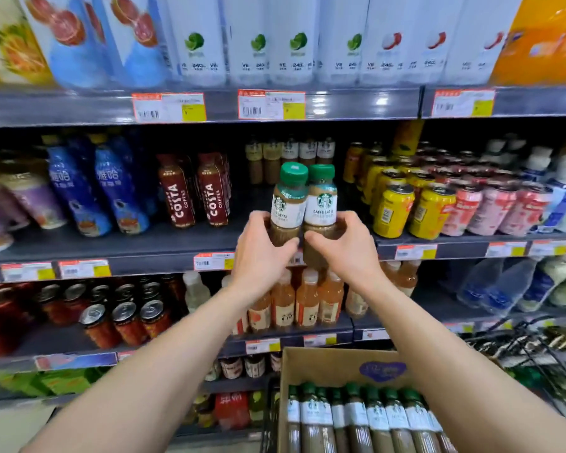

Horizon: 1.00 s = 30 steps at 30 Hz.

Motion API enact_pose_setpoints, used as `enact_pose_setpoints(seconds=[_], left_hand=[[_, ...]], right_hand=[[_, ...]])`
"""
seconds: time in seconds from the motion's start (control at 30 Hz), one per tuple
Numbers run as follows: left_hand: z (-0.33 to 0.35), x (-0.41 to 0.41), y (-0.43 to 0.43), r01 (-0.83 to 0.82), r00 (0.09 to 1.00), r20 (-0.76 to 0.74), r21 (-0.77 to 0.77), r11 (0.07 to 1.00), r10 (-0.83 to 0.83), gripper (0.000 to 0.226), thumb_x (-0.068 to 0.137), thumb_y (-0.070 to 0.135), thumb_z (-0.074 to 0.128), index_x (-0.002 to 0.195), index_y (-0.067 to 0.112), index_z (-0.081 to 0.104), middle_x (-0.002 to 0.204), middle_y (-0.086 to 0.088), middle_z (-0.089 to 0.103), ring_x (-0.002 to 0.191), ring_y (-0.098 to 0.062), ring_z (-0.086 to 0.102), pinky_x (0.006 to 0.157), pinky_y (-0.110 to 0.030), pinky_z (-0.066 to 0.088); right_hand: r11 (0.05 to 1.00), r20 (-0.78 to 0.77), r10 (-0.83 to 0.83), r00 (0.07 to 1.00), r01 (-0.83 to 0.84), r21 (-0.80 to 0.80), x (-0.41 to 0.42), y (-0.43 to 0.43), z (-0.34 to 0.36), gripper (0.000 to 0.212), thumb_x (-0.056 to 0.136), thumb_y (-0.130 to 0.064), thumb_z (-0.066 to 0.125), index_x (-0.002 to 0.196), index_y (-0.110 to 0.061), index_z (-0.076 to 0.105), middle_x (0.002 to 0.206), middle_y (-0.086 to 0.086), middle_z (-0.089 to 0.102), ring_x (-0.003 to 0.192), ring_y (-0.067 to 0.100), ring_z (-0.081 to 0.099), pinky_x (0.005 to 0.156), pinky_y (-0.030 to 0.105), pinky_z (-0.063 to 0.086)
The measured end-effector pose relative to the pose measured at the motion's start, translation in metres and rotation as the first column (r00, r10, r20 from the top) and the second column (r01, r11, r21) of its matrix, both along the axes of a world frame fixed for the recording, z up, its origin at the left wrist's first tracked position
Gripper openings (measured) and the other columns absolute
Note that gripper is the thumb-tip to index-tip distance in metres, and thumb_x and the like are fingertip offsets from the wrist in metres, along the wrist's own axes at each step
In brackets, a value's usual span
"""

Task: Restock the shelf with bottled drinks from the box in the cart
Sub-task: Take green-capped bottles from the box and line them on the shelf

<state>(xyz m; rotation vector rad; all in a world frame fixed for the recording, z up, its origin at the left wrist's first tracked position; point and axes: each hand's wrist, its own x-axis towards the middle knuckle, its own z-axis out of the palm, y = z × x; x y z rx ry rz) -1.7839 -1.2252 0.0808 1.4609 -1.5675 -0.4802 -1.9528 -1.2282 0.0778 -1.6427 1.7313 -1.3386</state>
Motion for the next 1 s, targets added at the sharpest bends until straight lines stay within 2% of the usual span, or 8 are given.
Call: enact_pose_setpoints(seconds=[0.07,0.17,0.23,0.37,0.53,0.63,0.77,1.0], left_hand=[[0.009,0.000,-0.024,-0.025,0.999,0.028,-0.008,1.000,0.025,0.055,0.075,0.042,0.076,0.118,0.029,0.044,0.111,0.013,0.057,0.100,-0.010,0.054,0.079,-0.029,0.042],[0.011,0.001,-0.054,-0.037,0.999,0.035,0.017,0.999,0.037,0.056,0.077,0.039,0.075,0.121,0.023,0.045,0.115,0.003,0.062,0.104,-0.017,0.059,0.080,-0.030,0.043],[0.006,0.002,-0.073,-0.057,0.997,0.055,0.057,0.997,0.053,0.055,0.079,0.037,0.075,0.120,0.020,0.044,0.116,0.000,0.062,0.105,-0.022,0.060,0.079,-0.030,0.042],[-0.013,0.005,-0.103,-0.102,0.992,0.086,0.091,0.991,0.095,0.052,0.078,0.033,0.077,0.116,0.015,0.045,0.115,-0.007,0.064,0.106,-0.030,0.061,0.077,-0.030,0.040],[-0.027,0.005,-0.132,-0.106,0.994,0.042,0.078,0.991,0.103,0.050,0.079,0.034,0.076,0.112,0.015,0.043,0.109,-0.007,0.064,0.100,-0.031,0.063,0.075,-0.030,0.042],[-0.035,0.006,-0.137,-0.108,0.993,0.044,0.054,0.993,0.105,0.049,0.080,0.039,0.075,0.109,0.021,0.041,0.101,0.000,0.061,0.093,-0.028,0.062,0.071,-0.031,0.042],[-0.042,0.005,-0.136,-0.104,0.990,0.102,0.039,0.994,0.100,0.053,0.077,0.039,0.073,0.115,0.024,0.039,0.106,-0.005,0.066,0.093,-0.031,0.064,0.074,-0.038,0.052],[-0.045,0.001,-0.142,-0.136,0.976,0.173,0.026,0.990,0.130,0.057,0.080,0.044,0.071,0.122,0.028,0.036,0.105,-0.010,0.066,0.096,-0.039,0.063,0.076,-0.047,0.054]], right_hand=[[1.000,-0.004,0.002,1.000,-0.002,-0.009,-0.004,-0.024,0.010,0.050,0.075,-0.046,0.080,0.116,-0.029,0.055,0.099,-0.018,0.061,0.090,0.000,0.060,0.069,0.015,0.044],[1.000,-0.012,-0.022,1.000,0.022,0.017,-0.010,-0.057,0.014,0.053,0.076,-0.043,0.080,0.119,-0.023,0.055,0.108,-0.009,0.067,0.100,0.012,0.064,0.082,0.032,0.054],[0.997,-0.035,-0.046,0.998,0.048,0.061,-0.014,-0.081,0.009,0.054,0.077,-0.042,0.080,0.120,-0.020,0.054,0.114,-0.002,0.069,0.104,0.020,0.065,0.085,0.037,0.054],[0.995,-0.037,-0.062,0.997,0.065,0.078,-0.016,-0.123,-0.010,0.051,0.078,-0.035,0.079,0.117,-0.014,0.053,0.112,0.007,0.069,0.105,0.029,0.065,0.076,0.031,0.043],[0.995,-0.025,-0.078,0.997,0.079,0.062,-0.019,-0.168,-0.021,0.051,0.080,-0.040,0.077,0.117,-0.015,0.052,0.106,0.003,0.067,0.105,0.029,0.065,0.074,0.029,0.043],[0.990,-0.078,-0.082,0.994,0.090,0.104,-0.021,-0.194,-0.024,0.053,0.083,-0.043,0.075,0.120,-0.011,0.054,0.114,0.010,0.069,0.108,0.034,0.064,0.083,0.037,0.051],[0.972,-0.208,-0.104,0.973,0.143,0.185,-0.024,-0.225,-0.034,0.056,0.083,-0.045,0.075,0.122,-0.009,0.058,0.123,0.016,0.065,0.116,0.037,0.060,0.093,0.042,0.051],[0.966,-0.197,-0.120,0.973,0.161,0.202,-0.027,-0.271,-0.037,0.054,0.085,-0.046,0.071,0.126,-0.012,0.061,0.126,0.014,0.064,0.120,0.037,0.056,0.099,0.045,0.049]])
